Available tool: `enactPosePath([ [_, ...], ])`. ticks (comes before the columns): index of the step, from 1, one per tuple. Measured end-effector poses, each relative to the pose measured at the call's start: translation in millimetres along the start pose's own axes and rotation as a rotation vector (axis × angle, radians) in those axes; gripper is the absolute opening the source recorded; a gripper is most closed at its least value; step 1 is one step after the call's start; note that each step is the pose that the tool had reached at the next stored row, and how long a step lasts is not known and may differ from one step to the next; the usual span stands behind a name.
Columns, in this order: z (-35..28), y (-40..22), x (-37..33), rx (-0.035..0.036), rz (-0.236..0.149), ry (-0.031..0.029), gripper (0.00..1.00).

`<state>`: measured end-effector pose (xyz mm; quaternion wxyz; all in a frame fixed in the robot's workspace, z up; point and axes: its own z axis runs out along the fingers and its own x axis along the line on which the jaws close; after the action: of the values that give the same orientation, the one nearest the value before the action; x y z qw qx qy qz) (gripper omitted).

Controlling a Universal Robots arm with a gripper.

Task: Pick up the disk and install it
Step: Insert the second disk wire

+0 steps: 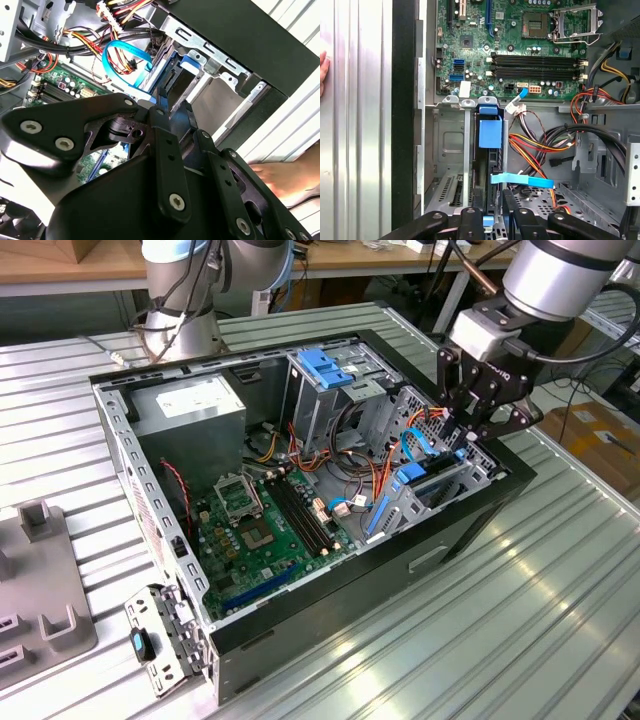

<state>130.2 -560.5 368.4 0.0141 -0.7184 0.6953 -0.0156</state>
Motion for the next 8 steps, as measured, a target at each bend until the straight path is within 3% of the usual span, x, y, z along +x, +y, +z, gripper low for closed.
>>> enactPosePath([
  [8, 0.0, -1.1, -6.7, 0.0, 0.0, 0.0, 0.3],
])
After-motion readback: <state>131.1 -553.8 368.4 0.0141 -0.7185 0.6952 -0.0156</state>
